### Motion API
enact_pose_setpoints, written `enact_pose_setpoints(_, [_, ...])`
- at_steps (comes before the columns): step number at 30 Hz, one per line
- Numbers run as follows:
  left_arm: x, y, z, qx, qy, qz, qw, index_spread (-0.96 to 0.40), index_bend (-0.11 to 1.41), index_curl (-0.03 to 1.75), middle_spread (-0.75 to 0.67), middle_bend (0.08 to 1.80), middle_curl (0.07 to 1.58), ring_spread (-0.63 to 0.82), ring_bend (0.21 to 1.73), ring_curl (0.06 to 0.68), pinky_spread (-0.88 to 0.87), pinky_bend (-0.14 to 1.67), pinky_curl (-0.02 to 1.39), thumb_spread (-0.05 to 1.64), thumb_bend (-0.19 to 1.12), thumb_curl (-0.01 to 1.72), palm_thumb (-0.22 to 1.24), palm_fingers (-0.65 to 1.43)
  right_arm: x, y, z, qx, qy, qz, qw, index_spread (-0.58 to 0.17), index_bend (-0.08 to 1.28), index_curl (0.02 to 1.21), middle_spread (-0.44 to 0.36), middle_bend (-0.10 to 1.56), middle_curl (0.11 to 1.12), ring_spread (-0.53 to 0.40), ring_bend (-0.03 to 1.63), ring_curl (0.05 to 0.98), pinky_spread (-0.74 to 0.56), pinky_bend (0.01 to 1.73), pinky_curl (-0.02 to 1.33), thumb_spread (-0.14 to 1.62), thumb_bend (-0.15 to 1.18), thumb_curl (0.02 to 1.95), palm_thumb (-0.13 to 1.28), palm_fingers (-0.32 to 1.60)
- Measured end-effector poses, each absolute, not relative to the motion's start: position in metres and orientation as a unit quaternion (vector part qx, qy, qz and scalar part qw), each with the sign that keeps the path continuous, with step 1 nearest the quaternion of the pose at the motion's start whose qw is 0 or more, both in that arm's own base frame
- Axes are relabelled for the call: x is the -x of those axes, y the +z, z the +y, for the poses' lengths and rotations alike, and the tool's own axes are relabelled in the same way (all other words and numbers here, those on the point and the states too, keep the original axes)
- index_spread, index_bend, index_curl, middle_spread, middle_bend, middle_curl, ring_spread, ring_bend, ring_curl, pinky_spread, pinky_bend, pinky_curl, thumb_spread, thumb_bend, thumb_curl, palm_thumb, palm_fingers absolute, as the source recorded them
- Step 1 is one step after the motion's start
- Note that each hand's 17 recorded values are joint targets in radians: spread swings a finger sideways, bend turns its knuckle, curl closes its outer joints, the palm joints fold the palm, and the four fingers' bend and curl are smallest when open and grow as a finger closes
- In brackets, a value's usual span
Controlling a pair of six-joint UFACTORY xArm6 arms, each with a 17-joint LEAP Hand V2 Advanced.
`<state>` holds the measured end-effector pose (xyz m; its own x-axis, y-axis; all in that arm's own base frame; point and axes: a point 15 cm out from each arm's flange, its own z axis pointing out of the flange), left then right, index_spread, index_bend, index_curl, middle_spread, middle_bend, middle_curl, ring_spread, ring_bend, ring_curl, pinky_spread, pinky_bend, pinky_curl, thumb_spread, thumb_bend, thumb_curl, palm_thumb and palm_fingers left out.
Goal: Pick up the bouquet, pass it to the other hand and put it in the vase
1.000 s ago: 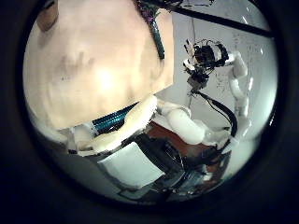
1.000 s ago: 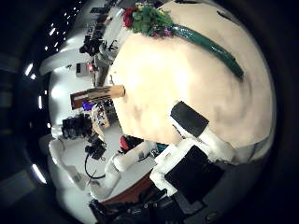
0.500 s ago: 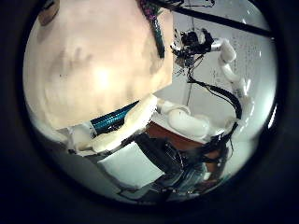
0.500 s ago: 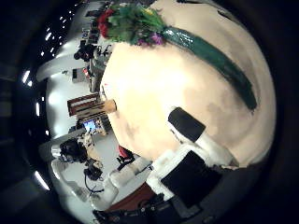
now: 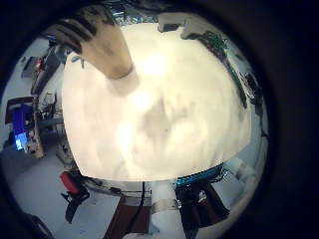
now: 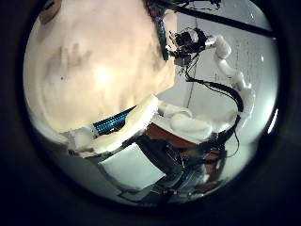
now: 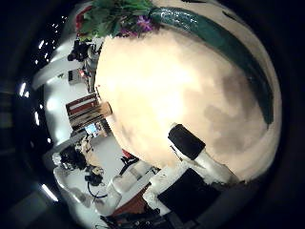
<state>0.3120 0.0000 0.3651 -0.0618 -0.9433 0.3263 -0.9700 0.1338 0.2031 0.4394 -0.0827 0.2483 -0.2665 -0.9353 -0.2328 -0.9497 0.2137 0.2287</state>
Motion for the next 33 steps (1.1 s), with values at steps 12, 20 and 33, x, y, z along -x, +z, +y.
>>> enact_pose_setpoints(12, [-0.318, 0.365, 0.000, -0.658, 0.033, -0.726, 0.194, -0.09, 0.30, 0.48, 0.20, 0.17, 0.30, 0.47, 0.39, 0.159, 0.36, 0.20, 0.24, 1.07, -0.02, 0.29, 0.34, 0.33, -0.456, 0.234, -0.084, 0.599, 0.158, 0.785, 0.022, -0.052, 0.16, 0.29, 0.222, 0.23, 0.34, 0.232, 0.50, 0.206, 0.37, 0.29, 0.29, 1.09, -0.02, 0.34, 0.60, 0.21])
enact_pose_setpoints(20, [-0.319, 0.365, 0.001, -0.659, 0.033, -0.726, 0.195, -0.08, 0.26, 0.47, 0.23, 0.21, 0.31, 0.48, 0.40, 0.161, 0.36, 0.18, 0.23, 1.07, -0.02, 0.29, 0.34, 0.36, -0.465, 0.227, -0.081, 0.600, 0.164, 0.783, 0.015, -0.047, 0.17, 0.29, 0.222, 0.24, 0.35, 0.232, 0.49, 0.207, 0.37, 0.27, 0.29, 1.09, -0.02, 0.34, 0.59, 0.22])
enact_pose_setpoints(33, [-0.321, 0.365, 0.001, -0.659, 0.032, -0.725, 0.195, -0.08, 0.27, 0.47, 0.16, 0.18, 0.31, 0.44, 0.39, 0.165, 0.36, 0.18, 0.23, 1.07, -0.02, 0.29, 0.34, 0.35, -0.473, 0.224, -0.080, 0.602, 0.162, 0.781, 0.012, -0.048, 0.17, 0.30, 0.229, 0.27, 0.35, 0.237, 0.52, 0.213, 0.36, 0.22, 0.29, 1.06, -0.02, 0.34, 0.59, 0.30])
